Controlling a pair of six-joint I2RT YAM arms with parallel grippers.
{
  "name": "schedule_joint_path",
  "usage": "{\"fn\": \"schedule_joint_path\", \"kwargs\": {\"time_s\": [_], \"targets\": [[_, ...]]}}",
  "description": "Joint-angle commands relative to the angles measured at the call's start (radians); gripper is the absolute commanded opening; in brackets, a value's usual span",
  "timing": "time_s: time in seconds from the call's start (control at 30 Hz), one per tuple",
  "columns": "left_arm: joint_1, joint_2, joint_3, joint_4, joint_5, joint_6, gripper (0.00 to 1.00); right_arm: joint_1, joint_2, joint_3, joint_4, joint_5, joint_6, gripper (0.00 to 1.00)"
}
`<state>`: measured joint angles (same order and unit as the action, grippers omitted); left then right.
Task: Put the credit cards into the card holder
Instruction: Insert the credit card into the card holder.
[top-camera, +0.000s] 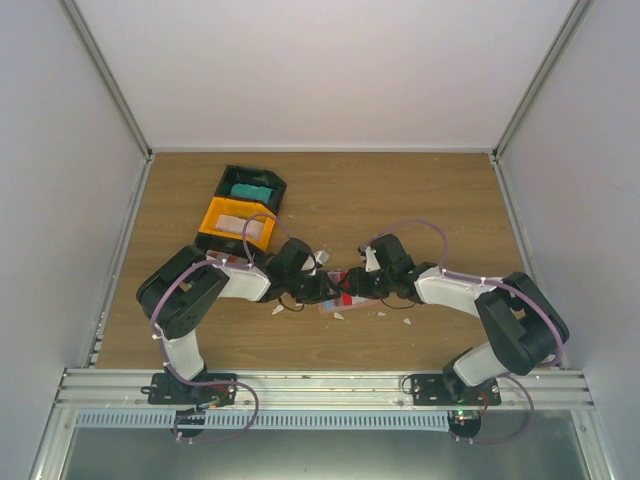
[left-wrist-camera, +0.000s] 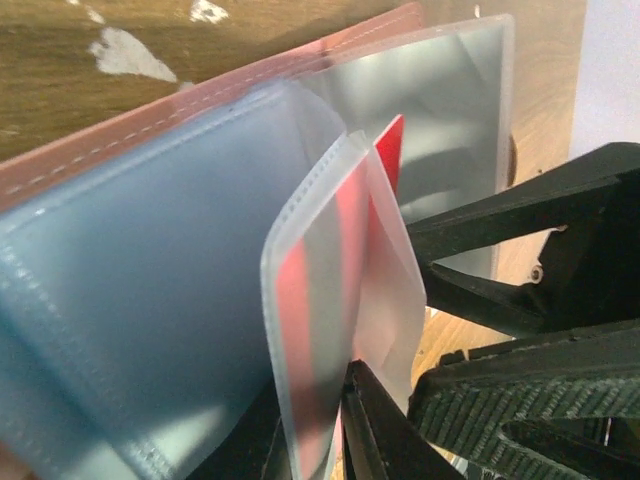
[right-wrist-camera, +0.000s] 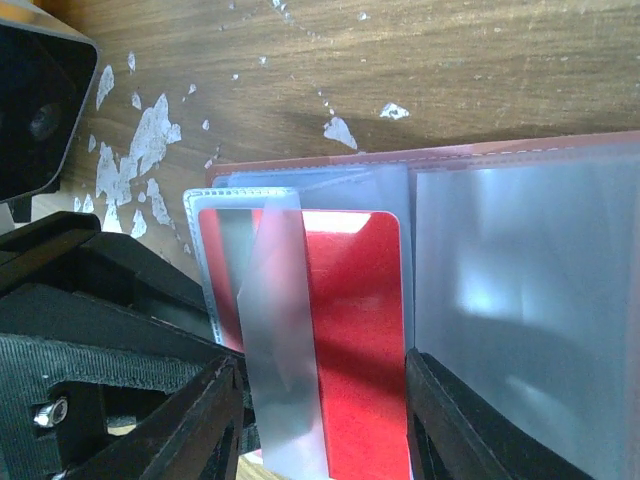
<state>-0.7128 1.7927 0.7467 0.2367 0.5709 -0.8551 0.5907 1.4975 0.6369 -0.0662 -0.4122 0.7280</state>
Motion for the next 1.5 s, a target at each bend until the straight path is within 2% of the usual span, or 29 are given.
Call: {"fn": "schedule_joint_path", "kwargs": {"time_s": [0.0, 0.1, 0.37, 0.57, 0.87, 0.93, 1.03, 1.17, 1.47], "targets": [[-0.008, -0.004, -0.008, 0.077, 0.003, -0.007, 0.12, -0.003, -0.014, -0.003, 0.017, -0.076, 0.029, 0.47], [-0.008, -0.004, 0.000, 0.052, -0.001, -0.002, 0.01, -0.011, -0.026, 0.015, -0.042, 0.014, -0.002, 0.50], [-0.007, -0.021, 0.039, -0.083, -0.023, -0.003, 0.00, -0.015, -0.073, 0.062, -0.198, 0.279, -0.124, 0.54], [-0.004, -0.057, 0.061, -0.188, -0.022, -0.029, 0.00, -0.009, -0.059, 0.053, -0.232, 0.325, -0.193, 0.53], [0.010, -0.081, 0.084, -0.290, -0.025, -0.070, 0.00, 0.024, 0.009, 0.040, -0.224, 0.322, -0.199, 0.51], [0.010, -0.080, 0.094, -0.304, -0.024, -0.070, 0.08, 0.027, 0.020, 0.040, -0.218, 0.317, -0.193, 0.50], [0.010, -0.077, 0.103, -0.288, 0.004, -0.062, 0.31, 0.029, 0.036, 0.033, -0.211, 0.317, -0.182, 0.49], [0.008, -0.075, 0.117, -0.239, 0.066, -0.043, 0.45, 0.030, 0.033, 0.022, -0.200, 0.312, -0.169, 0.49], [-0.031, -0.043, 0.219, -0.200, 0.105, 0.024, 0.54, 0.029, -0.038, 0.015, -0.196, 0.346, -0.108, 0.48]]}}
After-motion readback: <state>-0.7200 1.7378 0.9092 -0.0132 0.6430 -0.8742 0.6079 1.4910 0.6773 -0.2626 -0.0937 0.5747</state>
